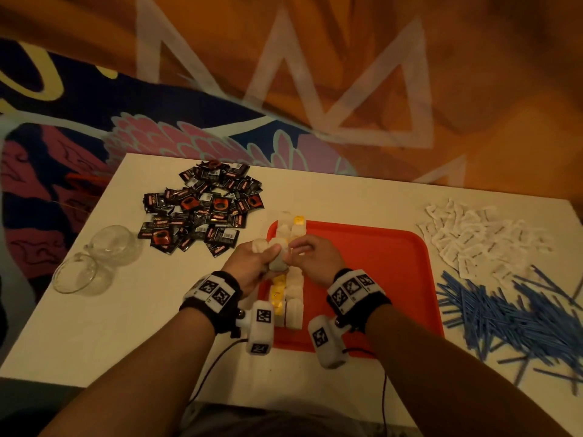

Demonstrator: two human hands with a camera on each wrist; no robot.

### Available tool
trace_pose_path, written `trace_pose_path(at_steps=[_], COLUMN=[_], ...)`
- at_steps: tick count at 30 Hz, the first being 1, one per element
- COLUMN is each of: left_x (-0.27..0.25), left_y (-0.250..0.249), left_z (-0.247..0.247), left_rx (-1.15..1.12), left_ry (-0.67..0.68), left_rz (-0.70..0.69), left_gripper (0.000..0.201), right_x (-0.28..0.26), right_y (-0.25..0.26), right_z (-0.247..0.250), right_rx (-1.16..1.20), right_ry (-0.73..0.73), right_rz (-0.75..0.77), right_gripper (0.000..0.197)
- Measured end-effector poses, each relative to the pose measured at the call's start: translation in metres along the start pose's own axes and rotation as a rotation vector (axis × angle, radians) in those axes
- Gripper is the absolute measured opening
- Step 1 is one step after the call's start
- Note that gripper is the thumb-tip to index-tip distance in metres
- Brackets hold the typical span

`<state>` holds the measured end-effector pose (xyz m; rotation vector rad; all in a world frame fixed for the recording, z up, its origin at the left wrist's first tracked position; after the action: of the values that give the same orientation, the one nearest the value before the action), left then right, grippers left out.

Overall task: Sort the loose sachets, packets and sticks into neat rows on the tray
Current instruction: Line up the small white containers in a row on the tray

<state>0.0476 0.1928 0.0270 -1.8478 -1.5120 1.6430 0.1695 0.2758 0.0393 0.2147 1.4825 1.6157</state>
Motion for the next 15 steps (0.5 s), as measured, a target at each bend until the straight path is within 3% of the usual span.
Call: trace_pose_path(at_steps=[5, 11, 15], left_x=[-0.003, -0.005, -0.010], left_y=[-0.007, -0.015, -0.019], left_z=[-0.005, -0.008, -0.007], left_rx=[0.010, 0.213, 0.329], left_ry=[-0.046, -0.066, -0.093], left_rz=[-0.042, -0.197, -0.297], left_gripper=[0.019, 0.007, 0.014], right_x=[-0.002, -0.009, -0.016], right_y=[0.005, 0.007, 0.006], right_z=[0.001, 0.003, 0.001], right_rx=[-0.023, -0.141, 0.085], right_ry=[-0.055, -0.081, -0.075], right_rz=[0.028, 0.045, 0.075], right_gripper=[0.020, 0.020, 0.018])
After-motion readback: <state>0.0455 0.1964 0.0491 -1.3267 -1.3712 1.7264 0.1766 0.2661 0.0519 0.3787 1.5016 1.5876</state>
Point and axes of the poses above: each hand's wrist, its own x-axis towards the middle knuckle, its own z-axis out of the back of the hand, y = z × x, the point moved 7 cm from there along x, towards the middle knuckle, and after that the axes turned 6 degrees about y, right-handed, at the moved point
